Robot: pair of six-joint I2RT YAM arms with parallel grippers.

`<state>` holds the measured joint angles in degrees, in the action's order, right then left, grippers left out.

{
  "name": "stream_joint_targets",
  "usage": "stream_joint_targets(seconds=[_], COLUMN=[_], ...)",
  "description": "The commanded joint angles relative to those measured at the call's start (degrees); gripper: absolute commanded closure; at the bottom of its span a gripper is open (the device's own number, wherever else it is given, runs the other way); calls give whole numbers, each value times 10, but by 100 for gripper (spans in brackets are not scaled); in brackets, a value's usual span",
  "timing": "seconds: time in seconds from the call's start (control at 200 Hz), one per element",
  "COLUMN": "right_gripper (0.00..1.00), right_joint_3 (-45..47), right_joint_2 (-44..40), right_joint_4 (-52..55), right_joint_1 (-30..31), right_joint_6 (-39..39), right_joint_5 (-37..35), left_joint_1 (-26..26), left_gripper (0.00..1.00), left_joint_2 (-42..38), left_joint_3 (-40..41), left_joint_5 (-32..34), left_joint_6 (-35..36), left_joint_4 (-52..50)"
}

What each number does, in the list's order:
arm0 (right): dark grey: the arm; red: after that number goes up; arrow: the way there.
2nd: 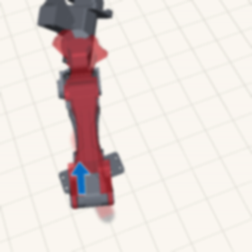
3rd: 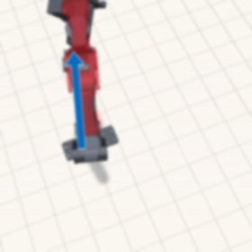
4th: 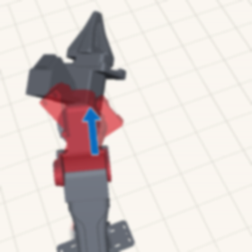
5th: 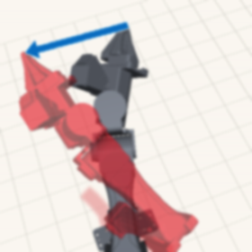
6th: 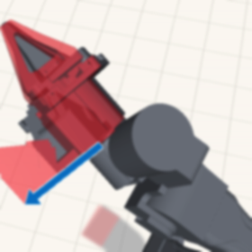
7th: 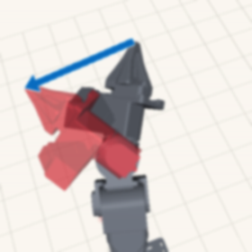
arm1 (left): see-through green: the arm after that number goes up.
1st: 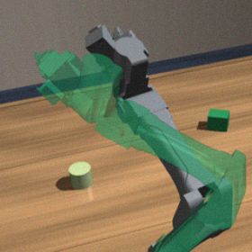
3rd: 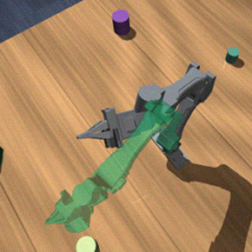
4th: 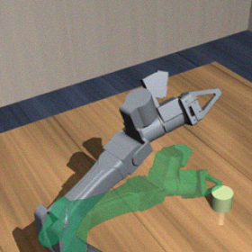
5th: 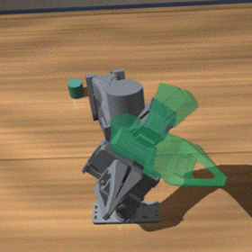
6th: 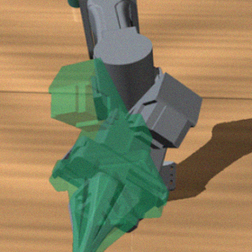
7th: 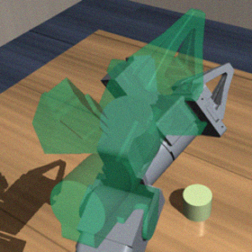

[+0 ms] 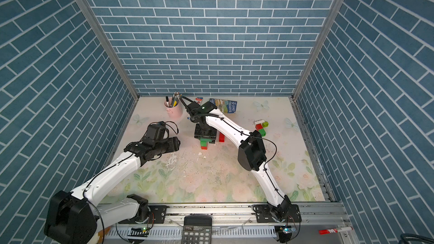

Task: Assemble the letter r with lego
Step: Assemble the lego brick with the lego brick.

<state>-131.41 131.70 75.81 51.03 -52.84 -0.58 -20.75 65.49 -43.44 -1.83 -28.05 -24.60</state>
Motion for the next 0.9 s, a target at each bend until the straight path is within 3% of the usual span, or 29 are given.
stream_joint_targets(seconds=[0.0, 0.895], right_gripper=[77, 77], right_joint_3=[3, 25], right_joint_2=[12, 19], right_joint_4=[10, -8], right_joint_1=[3, 0], right_joint_6=[-30, -5], right_joint_5=[-17, -10], left_joint_1=[2, 1], left_gripper=[26, 26], left_joint_2=[-11, -15], left_joint_3=[8, 8], left_joint_5=[-1, 6], left_joint_6=[-7, -4], left_joint_4=[-17, -16])
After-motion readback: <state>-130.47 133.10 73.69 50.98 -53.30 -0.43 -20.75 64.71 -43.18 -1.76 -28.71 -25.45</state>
